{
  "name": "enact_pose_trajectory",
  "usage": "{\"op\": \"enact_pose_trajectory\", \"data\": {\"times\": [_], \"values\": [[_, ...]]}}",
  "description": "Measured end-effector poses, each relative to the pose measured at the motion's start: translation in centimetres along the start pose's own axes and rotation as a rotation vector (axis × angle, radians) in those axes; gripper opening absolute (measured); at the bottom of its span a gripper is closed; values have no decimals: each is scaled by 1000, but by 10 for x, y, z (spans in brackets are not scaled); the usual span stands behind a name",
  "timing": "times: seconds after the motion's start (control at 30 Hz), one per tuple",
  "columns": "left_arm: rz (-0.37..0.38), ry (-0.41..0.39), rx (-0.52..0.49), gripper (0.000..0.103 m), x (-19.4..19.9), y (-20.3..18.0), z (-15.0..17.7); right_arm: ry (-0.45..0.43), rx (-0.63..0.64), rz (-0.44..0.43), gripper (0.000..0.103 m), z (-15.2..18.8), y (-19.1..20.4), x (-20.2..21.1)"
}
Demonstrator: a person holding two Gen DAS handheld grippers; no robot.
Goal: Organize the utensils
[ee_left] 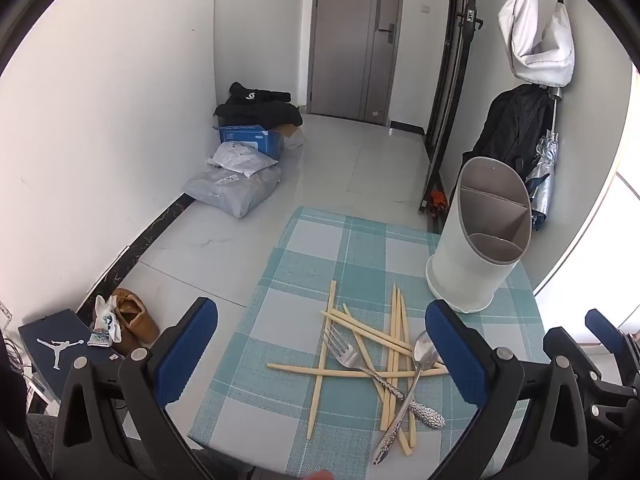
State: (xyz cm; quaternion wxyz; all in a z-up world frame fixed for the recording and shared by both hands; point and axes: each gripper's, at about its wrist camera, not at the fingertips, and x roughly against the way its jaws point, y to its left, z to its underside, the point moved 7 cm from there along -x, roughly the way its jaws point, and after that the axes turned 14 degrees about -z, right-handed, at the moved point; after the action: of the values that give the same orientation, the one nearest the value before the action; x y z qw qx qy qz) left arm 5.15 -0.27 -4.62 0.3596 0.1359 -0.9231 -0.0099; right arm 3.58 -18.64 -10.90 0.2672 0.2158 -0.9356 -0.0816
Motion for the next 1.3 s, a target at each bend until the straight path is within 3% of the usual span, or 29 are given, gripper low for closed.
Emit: {"op": "enact_pose_trajectory", "data": {"times": [0.43,1.3], "values": [[9,-19,35,102,-1,5,-1,-11,-6,24,103,3,4,2],[-8,-14,39,102,-2,6,1,-12,-78,-52,103,2,-3,3]]}}
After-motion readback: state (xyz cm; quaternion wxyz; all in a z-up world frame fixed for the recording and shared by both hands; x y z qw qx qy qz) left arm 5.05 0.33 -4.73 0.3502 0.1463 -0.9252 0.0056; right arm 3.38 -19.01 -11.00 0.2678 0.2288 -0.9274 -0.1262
